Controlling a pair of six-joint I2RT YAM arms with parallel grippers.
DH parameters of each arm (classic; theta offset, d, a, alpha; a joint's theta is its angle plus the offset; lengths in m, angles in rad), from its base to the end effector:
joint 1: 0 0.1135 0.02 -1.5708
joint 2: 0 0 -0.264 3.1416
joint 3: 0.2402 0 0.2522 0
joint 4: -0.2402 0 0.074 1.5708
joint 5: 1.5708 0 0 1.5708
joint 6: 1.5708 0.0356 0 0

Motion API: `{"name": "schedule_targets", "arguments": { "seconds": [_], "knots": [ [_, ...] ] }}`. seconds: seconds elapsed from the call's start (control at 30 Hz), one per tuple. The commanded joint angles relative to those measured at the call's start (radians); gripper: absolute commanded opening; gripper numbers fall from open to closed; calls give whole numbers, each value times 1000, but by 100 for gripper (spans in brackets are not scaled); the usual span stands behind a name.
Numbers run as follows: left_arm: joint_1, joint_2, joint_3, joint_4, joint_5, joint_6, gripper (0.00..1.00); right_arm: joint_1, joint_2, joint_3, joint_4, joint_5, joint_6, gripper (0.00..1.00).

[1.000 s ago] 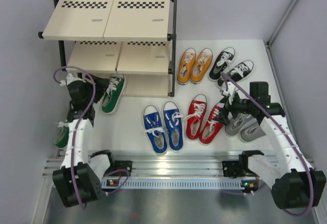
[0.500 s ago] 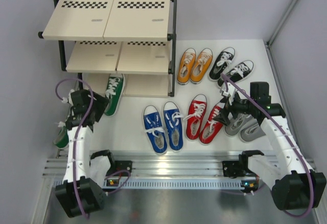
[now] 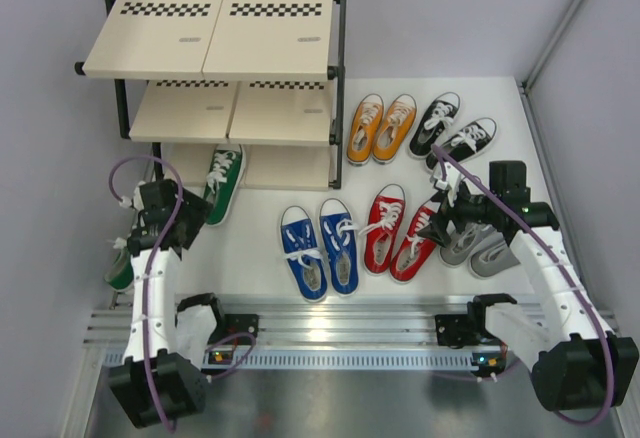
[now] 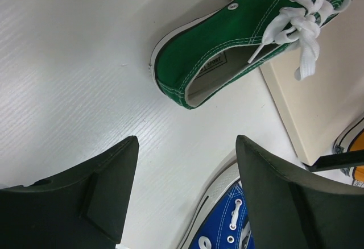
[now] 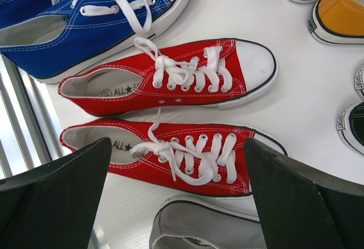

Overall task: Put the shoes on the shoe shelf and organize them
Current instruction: Adjust the shoe at the shoe shelf.

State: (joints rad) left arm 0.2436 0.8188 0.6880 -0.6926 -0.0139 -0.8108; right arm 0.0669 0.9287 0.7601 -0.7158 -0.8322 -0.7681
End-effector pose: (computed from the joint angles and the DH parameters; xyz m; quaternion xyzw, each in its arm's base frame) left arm 0.1599 0.0402 0.2535 -0.4706 0.8033 -0.0959 0.3523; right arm 0.1734 0.0380 0.2672 -0.4736 0.7322 0.2518 0.4198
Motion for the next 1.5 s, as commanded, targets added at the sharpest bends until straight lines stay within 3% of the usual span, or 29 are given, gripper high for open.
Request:
{"name": "schedule_targets", "arguments": {
  "seconds": [0.0, 0.47, 0.87, 1.23, 1.47],
  "knots": [
    [5, -10, -1, -22, -18, -30, 75, -12, -11, 34, -2, -34, -30, 99],
    [3, 111, -24, 123, -34, -65, 71, -12, -11, 31, -4, -36, -30, 99],
    [5, 194, -35, 199, -57, -103, 42, -13, -8, 33, -2, -36, -28, 99],
    [3, 217, -54, 294, -15, -152, 0, -19, -7, 33, -2, -39, -28, 99],
    [5, 154, -47, 341, 44, -186, 0, -19, -4, 33, -2, -38, -28, 99]
  ]
}}
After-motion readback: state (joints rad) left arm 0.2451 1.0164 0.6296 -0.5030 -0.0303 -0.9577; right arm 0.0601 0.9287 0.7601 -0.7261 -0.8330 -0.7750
